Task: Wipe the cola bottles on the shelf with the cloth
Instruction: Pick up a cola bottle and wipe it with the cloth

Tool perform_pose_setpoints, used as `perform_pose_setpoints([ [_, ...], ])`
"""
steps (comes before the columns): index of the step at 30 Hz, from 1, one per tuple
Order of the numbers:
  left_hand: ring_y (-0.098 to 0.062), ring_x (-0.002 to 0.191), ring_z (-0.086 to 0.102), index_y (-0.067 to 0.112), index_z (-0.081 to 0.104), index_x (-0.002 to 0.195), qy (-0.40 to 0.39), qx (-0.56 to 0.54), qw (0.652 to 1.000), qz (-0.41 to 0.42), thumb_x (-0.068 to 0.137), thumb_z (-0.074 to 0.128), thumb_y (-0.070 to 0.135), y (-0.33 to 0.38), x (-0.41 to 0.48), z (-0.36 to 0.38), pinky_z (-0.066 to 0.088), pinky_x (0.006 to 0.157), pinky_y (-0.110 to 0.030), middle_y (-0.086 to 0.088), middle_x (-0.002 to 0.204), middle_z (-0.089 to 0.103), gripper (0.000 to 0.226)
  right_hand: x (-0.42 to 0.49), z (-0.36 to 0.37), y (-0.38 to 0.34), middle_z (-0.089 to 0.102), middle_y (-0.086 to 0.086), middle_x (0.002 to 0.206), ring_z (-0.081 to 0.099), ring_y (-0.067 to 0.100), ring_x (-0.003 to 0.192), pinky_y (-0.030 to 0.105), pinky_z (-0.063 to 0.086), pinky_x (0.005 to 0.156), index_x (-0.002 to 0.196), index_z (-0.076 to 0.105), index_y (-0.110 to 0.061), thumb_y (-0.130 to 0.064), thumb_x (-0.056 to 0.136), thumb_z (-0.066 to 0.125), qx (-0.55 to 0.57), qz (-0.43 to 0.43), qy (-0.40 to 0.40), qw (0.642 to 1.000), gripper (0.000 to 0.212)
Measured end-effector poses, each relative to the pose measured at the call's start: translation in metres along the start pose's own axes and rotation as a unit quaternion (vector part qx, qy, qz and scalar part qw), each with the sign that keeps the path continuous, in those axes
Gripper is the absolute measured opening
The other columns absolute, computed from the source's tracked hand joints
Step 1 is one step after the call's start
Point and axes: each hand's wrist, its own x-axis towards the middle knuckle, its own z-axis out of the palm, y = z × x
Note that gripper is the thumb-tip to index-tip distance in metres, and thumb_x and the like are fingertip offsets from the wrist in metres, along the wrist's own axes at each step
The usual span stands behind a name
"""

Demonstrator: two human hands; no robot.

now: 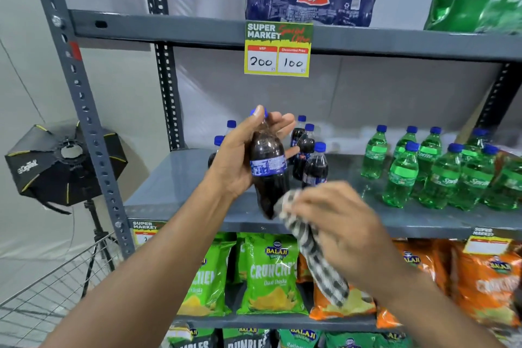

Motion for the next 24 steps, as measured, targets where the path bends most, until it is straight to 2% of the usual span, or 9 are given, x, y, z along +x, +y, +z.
perform_pose_setpoints([
  [2, -0.028, 0.126, 0.062, 0.009, 0.075, 0.094, -0.011, -0.009, 1.000, -0.003, 0.091, 0.067, 0.040, -0.002, 0.000, 0.004, 0.053, 0.099, -0.048, -0.012, 0.115, 0.075, 0.032, 0.029, -0.013, 0.004, 0.065, -0.002, 0.113, 0.058, 0.023, 0.101, 0.022, 0.045, 0.096, 0.111, 0.075, -0.010, 0.014, 0.079, 0.050, -0.005, 0.034, 0.091, 0.995, 0.047],
  [4, -0.032, 0.114, 0.065, 0.004, 0.070, 0.102, -0.017, -0.014, 1.000, -0.021, 0.087, 0.073, 0.041, -0.004, -0.001, 0.009, 0.050, 0.101, -0.044, -0.015, 0.113, 0.072, 0.039, 0.060, -0.018, 0.005, 0.069, 0.003, 0.112, 0.062, 0.027, 0.100, 0.029, 0.049, 0.094, 0.110, 0.075, -0.010, 0.017, 0.076, 0.054, -0.005, 0.054, 0.127, 0.990, 0.048],
  [6, -0.032, 0.106, 0.064, 0.003, 0.066, 0.107, -0.021, -0.016, 0.999, -0.032, 0.085, 0.076, 0.043, -0.004, -0.002, 0.012, 0.050, 0.098, -0.042, -0.016, 0.108, 0.069, 0.047, 0.078, -0.012, 0.002, 0.071, 0.006, 0.109, 0.064, 0.031, 0.101, 0.037, 0.052, 0.090, 0.107, 0.076, -0.007, 0.018, 0.077, 0.058, 0.007, 0.055, 0.114, 0.992, 0.043],
  [9, -0.032, 0.120, 0.064, 0.003, 0.072, 0.098, -0.032, -0.043, 0.999, -0.002, 0.086, 0.075, 0.039, -0.002, -0.003, 0.011, 0.052, 0.099, -0.042, -0.017, 0.113, 0.074, 0.038, 0.071, 0.003, -0.001, 0.071, 0.005, 0.111, 0.062, 0.031, 0.101, 0.033, 0.049, 0.093, 0.107, 0.076, -0.005, 0.018, 0.080, 0.056, 0.005, 0.049, 0.088, 0.995, 0.040],
  [13, -0.032, 0.135, 0.054, 0.005, 0.074, 0.093, -0.028, -0.074, 0.997, 0.025, 0.089, 0.067, 0.040, 0.000, -0.003, 0.002, 0.045, 0.104, -0.064, -0.017, 0.114, 0.075, 0.036, 0.027, 0.020, -0.005, 0.069, 0.001, 0.114, 0.059, 0.024, 0.104, 0.028, 0.048, 0.096, 0.110, 0.075, -0.007, 0.003, 0.084, 0.045, 0.026, 0.040, 0.067, 0.997, 0.041],
  [16, -0.033, 0.141, 0.047, 0.005, 0.073, 0.095, -0.033, -0.048, 0.998, 0.032, 0.086, 0.072, 0.040, 0.004, -0.004, -0.007, 0.035, 0.108, -0.072, -0.016, 0.114, 0.075, 0.037, 0.000, 0.030, -0.007, 0.070, 0.000, 0.113, 0.061, 0.025, 0.104, 0.036, 0.053, 0.090, 0.109, 0.075, -0.006, 0.011, 0.081, 0.054, 0.055, 0.056, 0.009, 0.997, 0.039],
  [18, -0.033, 0.138, 0.050, 0.005, 0.073, 0.096, -0.038, -0.027, 0.998, 0.029, 0.082, 0.077, 0.041, 0.005, -0.004, -0.008, 0.037, 0.108, -0.071, -0.017, 0.115, 0.075, 0.039, -0.001, 0.024, -0.006, 0.071, 0.000, 0.110, 0.062, 0.023, 0.104, 0.035, 0.054, 0.088, 0.108, 0.076, -0.007, 0.015, 0.076, 0.057, 0.060, 0.057, 0.005, 0.997, 0.043],
  [20, -0.033, 0.136, 0.052, 0.004, 0.073, 0.096, -0.038, -0.015, 0.999, 0.021, 0.079, 0.079, 0.042, 0.004, -0.004, -0.005, 0.039, 0.109, -0.066, -0.017, 0.117, 0.074, 0.041, 0.015, 0.013, -0.003, 0.071, 0.001, 0.110, 0.063, 0.023, 0.102, 0.033, 0.053, 0.090, 0.109, 0.075, -0.008, 0.019, 0.075, 0.054, 0.041, 0.052, 0.049, 0.997, 0.048],
  [24, -0.031, 0.120, 0.065, 0.002, 0.074, 0.103, -0.052, -0.024, 0.998, -0.013, 0.087, 0.072, 0.042, 0.004, -0.001, 0.007, 0.051, 0.103, -0.043, -0.016, 0.117, 0.075, 0.044, 0.073, -0.001, 0.000, 0.072, 0.006, 0.110, 0.065, 0.030, 0.100, 0.030, 0.049, 0.097, 0.107, 0.076, -0.005, 0.018, 0.081, 0.052, -0.010, 0.043, 0.132, 0.990, 0.042],
])
